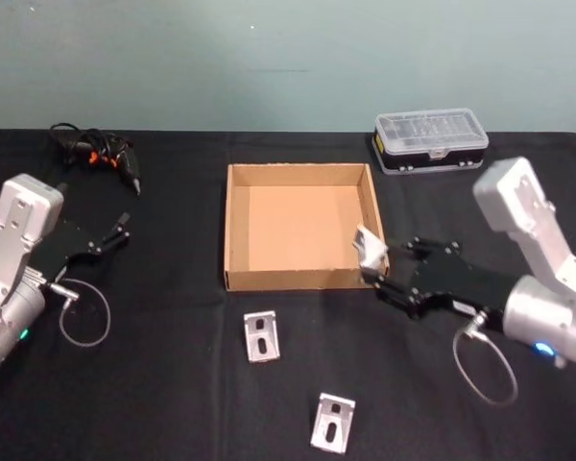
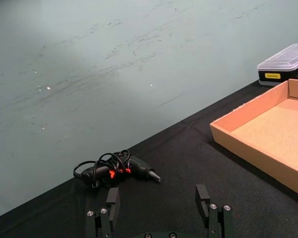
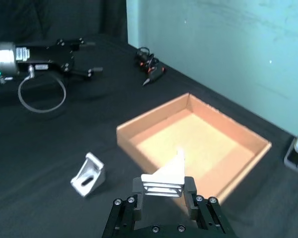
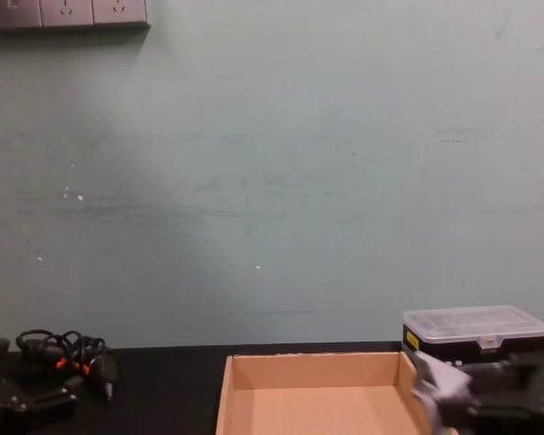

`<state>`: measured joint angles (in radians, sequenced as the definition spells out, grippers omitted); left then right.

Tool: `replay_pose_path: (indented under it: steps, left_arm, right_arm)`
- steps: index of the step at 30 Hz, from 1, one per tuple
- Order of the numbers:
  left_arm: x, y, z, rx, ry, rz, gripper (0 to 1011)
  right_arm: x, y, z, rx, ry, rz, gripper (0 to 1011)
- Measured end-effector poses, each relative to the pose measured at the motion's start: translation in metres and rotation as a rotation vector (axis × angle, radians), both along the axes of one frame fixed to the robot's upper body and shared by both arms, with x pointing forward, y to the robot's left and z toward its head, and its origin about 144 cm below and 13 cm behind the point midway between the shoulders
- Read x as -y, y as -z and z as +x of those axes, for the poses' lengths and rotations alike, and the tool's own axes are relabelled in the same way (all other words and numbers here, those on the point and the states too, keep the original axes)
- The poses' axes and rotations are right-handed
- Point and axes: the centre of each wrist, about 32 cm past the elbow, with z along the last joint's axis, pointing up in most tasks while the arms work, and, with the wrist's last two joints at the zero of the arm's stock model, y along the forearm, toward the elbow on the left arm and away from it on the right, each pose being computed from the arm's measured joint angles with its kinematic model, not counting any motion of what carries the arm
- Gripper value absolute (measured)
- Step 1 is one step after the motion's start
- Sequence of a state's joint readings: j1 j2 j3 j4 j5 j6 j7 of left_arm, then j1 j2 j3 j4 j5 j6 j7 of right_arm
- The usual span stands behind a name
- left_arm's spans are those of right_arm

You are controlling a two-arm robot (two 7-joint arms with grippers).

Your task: Use one hand to pick up the angle iron from the table and place it into the box.

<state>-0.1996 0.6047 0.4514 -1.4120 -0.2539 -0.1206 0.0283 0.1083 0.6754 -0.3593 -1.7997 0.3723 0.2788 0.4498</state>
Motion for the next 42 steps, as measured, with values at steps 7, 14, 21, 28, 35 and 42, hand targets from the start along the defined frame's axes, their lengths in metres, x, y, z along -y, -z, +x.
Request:
replay_pose_path:
  steps: [7, 14, 21, 28, 35, 42]
  left_arm:
    - [0.000, 0.000, 0.000, 0.000, 0.000, 0.000, 1000]
    - [0.000, 0.000, 0.000, 0.000, 0.000, 0.000, 1000]
    - [0.000, 0.000, 0.000, 0.000, 0.000, 0.000, 1000]
    - [0.000, 0.000, 0.000, 0.000, 0.000, 0.000, 1000]
    - [0.000, 0.000, 0.000, 0.000, 0.000, 0.000, 1000]
    - [0.000, 0.000, 0.000, 0.000, 0.000, 0.000, 1000]
  right_arm:
    - [-0.022, -0.002, 0.035, 0.023, 0.014, -0.018, 499]
    - [-0.030, -0.001, 0.061, 0.009, 0.044, -0.050, 499]
    - [-0.034, 0.002, 0.084, -0.012, 0.066, -0.086, 499]
    - [-0.039, 0.011, 0.104, -0.047, 0.080, -0.116, 499]
    - [-0.044, 0.018, 0.115, -0.068, 0.087, -0.136, 499]
    - [-0.047, 0.023, 0.121, -0.081, 0.090, -0.149, 499]
